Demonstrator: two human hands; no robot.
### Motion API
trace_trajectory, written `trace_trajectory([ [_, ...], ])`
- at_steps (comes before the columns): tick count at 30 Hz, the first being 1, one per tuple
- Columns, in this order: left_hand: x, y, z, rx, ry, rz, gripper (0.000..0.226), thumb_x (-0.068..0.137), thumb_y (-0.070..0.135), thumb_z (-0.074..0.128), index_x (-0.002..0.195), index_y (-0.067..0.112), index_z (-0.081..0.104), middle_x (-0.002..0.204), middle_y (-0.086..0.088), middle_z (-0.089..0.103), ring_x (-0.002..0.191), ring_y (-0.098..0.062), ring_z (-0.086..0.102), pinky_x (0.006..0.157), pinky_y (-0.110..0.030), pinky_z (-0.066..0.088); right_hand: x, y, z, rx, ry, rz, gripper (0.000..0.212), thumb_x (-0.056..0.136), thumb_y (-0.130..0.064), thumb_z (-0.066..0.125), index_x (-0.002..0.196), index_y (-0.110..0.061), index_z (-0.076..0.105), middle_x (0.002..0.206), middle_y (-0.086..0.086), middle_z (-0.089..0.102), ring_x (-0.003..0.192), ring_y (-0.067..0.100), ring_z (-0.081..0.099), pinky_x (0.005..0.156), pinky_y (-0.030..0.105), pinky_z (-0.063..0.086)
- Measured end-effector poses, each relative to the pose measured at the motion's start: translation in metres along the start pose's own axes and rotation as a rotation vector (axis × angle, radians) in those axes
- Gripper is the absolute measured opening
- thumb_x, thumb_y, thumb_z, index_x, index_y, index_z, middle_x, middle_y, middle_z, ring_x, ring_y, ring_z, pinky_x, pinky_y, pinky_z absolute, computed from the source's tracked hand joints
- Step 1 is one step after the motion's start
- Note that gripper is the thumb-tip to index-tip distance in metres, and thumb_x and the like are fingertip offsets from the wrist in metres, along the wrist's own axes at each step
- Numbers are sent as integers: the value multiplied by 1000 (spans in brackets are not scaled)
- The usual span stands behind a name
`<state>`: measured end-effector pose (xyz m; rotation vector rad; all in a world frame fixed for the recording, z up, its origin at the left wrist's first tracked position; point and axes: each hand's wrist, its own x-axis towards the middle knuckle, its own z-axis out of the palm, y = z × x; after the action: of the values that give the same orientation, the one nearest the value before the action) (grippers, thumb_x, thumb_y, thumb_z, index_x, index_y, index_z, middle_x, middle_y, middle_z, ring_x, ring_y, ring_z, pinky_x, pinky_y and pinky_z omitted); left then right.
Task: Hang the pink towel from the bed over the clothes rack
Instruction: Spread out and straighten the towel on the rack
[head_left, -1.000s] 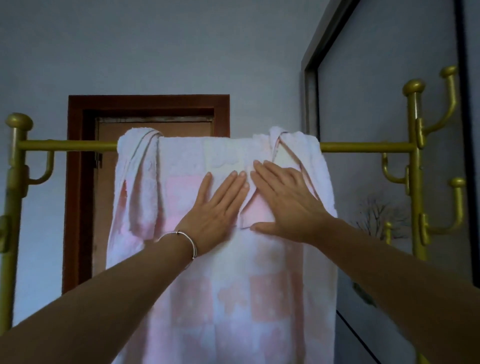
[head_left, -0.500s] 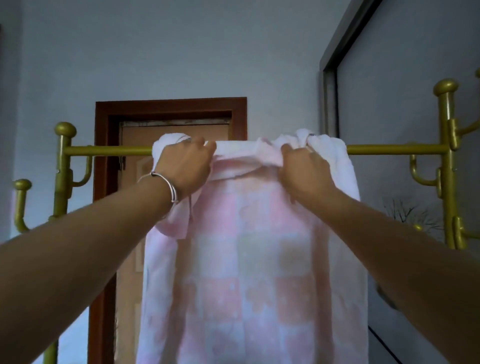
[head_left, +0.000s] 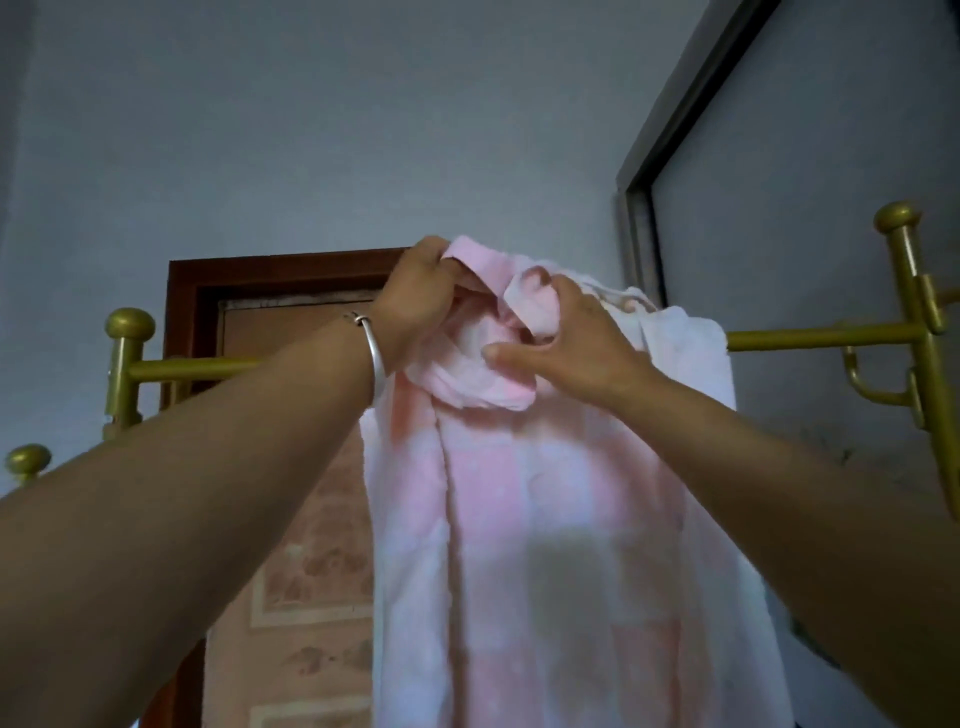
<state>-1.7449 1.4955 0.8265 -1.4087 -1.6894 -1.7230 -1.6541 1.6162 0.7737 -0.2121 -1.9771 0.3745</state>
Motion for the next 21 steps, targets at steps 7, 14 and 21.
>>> trace_trajectory([
  [7, 4, -15, 11, -83, -37, 34, 7, 82, 9, 60, 86, 14, 58, 91, -11, 62, 83, -19, 57, 77, -31, 46, 25, -4, 29, -579, 172, -192, 51, 85, -35, 58, 128, -10, 45, 121, 14, 60, 109, 33, 58, 79, 36, 42],
  [14, -10, -36, -8, 330, -85, 277, 49, 81, 30, 67, 124, 17, 45, 116, 1, 57, 111, -12, 52, 96, -27, 42, 54, -13, 10, -387, 137, -147, 31, 87, -20, 53, 114, -10, 65, 121, 18, 64, 112, 39, 59, 82, 34, 47],
  [21, -11, -48, -19, 647, -119, 266, 95, 68, 36, 78, 144, 25, 22, 152, 1, 22, 138, -14, 21, 104, -21, 19, 84, -9, 6, 207, 100, 192, 21, 77, -14, 63, 89, 3, 67, 87, 21, 67, 89, 36, 70, 75, 38, 57],
])
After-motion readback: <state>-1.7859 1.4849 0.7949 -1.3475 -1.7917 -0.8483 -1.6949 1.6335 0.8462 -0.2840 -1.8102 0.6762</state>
